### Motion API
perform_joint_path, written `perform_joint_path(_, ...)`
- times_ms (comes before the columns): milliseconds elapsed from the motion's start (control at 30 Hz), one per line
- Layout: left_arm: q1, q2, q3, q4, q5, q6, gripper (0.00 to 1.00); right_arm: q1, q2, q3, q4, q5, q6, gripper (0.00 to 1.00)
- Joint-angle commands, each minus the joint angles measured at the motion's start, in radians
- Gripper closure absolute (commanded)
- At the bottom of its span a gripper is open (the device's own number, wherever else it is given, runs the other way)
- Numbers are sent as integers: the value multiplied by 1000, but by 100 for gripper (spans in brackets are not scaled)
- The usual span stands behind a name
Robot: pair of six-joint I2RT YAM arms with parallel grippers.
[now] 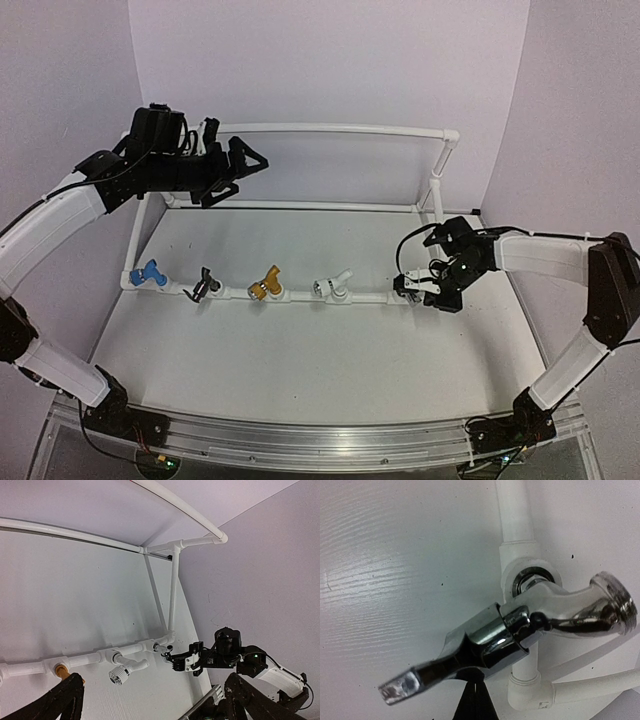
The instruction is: Install the water faucets
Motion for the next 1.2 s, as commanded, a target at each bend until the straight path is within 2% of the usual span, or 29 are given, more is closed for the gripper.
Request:
perform_joint_path(0, 6, -36, 26, 11, -19, 8, 3, 45, -23, -15, 36, -49, 31, 100)
perform_joint_path(333, 6, -33, 29, 12, -24, 9, 2, 157, 16, 20, 116, -54, 130, 100)
perform_joint_path(533, 6, -34, 26, 16, -26, 6, 2, 205, 71, 58, 207, 45, 219, 100)
perform_joint_path(833, 5, -40, 9, 30, -29, 5, 2, 211, 103, 92, 240, 93, 188, 100)
perform_joint_path(1167, 6, -43, 7, 31, -30, 6, 2, 209, 213, 240, 242, 170, 191, 100)
